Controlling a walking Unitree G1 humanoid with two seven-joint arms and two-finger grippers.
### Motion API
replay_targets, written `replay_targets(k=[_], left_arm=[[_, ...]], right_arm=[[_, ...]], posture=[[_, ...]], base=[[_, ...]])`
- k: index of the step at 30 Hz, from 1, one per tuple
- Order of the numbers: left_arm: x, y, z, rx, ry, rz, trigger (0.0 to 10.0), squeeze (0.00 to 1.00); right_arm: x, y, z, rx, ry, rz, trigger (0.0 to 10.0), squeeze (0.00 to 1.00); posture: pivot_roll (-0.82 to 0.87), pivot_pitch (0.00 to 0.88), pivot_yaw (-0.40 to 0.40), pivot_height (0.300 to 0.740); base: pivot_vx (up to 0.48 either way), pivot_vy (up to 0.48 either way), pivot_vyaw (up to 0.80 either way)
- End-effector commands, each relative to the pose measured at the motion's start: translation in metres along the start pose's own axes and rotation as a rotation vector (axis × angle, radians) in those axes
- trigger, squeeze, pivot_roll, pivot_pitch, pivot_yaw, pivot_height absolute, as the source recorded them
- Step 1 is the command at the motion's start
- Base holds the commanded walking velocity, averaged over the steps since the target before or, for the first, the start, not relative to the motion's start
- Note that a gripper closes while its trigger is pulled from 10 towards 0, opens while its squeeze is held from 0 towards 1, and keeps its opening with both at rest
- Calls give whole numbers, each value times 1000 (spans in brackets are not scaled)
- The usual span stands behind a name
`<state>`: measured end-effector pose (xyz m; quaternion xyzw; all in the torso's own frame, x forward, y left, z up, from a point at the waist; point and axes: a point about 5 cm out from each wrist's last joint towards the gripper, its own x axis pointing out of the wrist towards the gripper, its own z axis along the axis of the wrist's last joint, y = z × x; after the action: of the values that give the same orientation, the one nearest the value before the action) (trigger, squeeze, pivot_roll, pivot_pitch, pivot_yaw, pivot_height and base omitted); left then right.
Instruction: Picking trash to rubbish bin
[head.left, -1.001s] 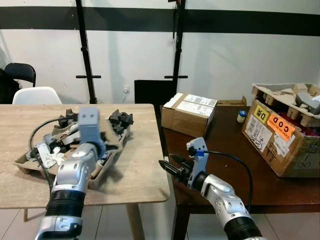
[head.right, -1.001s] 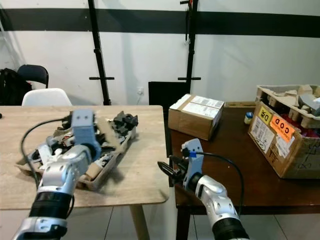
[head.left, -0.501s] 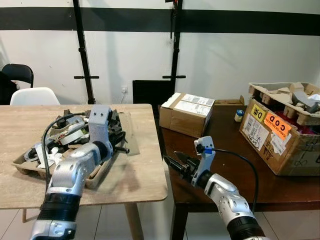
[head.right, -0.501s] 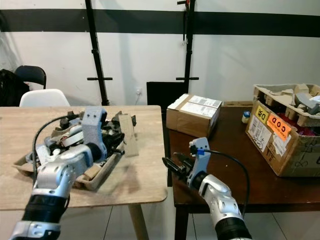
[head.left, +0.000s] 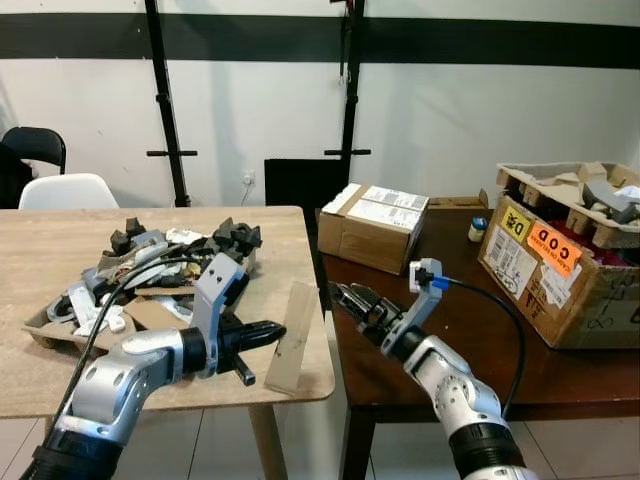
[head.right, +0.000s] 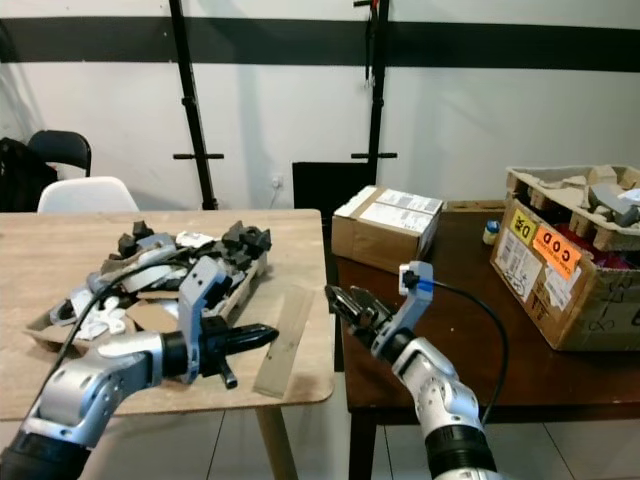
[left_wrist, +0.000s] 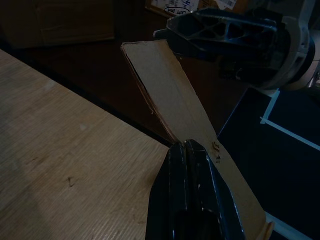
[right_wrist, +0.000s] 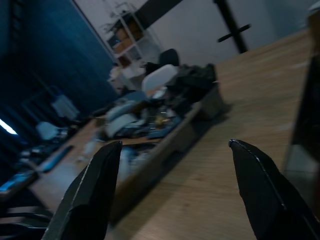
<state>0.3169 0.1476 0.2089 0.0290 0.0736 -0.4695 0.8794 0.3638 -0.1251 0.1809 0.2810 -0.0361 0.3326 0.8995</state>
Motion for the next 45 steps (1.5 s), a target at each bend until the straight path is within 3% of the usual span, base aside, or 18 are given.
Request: replay_targets(k=[1,4,5,12,17,18,19,20,34,35,36,37,39,40,41,43,45], left_arm=[[-2,0,-4,1,18,-5,0,0],[-3,0,-3,1,16,-10,0,0],[-3,-1,-3,-1,12,-20,0,0],[-4,-5,-2,-11,0,-65,0,0],[-2,-8,-3,-15,2,-84,0,0],[-2,-8,-3,-17,2,-90,0,0],[-2,-9,-3,-18,3,-95,0,0],[-1,-10,-3,-20,3,-100,0,0],[-1,-11,-6,-14,11,-100,0,0],[-1,-10,-6,-7,13,-83,1020,0],[-1,-10,-6,-7,13,-83,1020,0],[-1,-8,-7,-5,11,-64,6196,576],[-1,-8,-7,-9,10,-63,6196,576],[-1,-8,-8,-10,9,-63,5686,710],[0,-9,-8,-11,11,-62,3922,651],[1,-9,-9,-11,14,-59,3176,604],[1,-8,-10,-11,15,-57,3216,553]], right_arm=[[0,4,-4,33,26,31,10000,545],[0,6,-6,41,39,37,10000,545],[-1,7,-8,55,54,43,10000,0],[-4,18,-12,180,92,140,10000,0],[-5,20,-12,184,100,144,10000,0],[-5,20,-12,186,100,143,8314,0],[-5,19,-12,189,99,140,3059,0],[-6,19,-11,193,97,140,0,0],[-8,20,-7,230,86,147,0,0],[-7,20,-5,237,78,143,0,0],[-7,20,-5,237,78,143,0,0],[-7,19,-4,244,69,138,0,0],[-7,19,-3,245,68,137,0,0],[-8,19,-3,247,67,135,0,0],[-8,18,-3,249,64,133,0,0],[-9,18,-2,253,59,131,0,0],[-10,18,-1,255,57,130,0,0]], posture=[[-18,89,-13,740],[-18,89,-12,740],[-18,89,-12,740],[-20,85,-8,740],[-23,86,-7,740],[-23,86,-7,740],[-24,86,-6,740],[-24,87,-6,740],[-22,90,-10,740],[-23,89,-10,740],[-23,89,-10,740],[-25,89,-10,740],[-25,89,-10,740],[-27,86,-10,740],[-30,85,-9,740],[-30,84,-8,740],[-31,84,-8,740]], base=[[0,0,0],[0,0,0],[0,0,0],[0,0,0],[0,0,0],[0,0,0],[0,0,0],[0,0,0],[0,0,0],[0,0,0],[0,0,0],[0,0,0],[0,0,0],[0,0,0],[0,0,0],[0,0,0],[0,0,0]])
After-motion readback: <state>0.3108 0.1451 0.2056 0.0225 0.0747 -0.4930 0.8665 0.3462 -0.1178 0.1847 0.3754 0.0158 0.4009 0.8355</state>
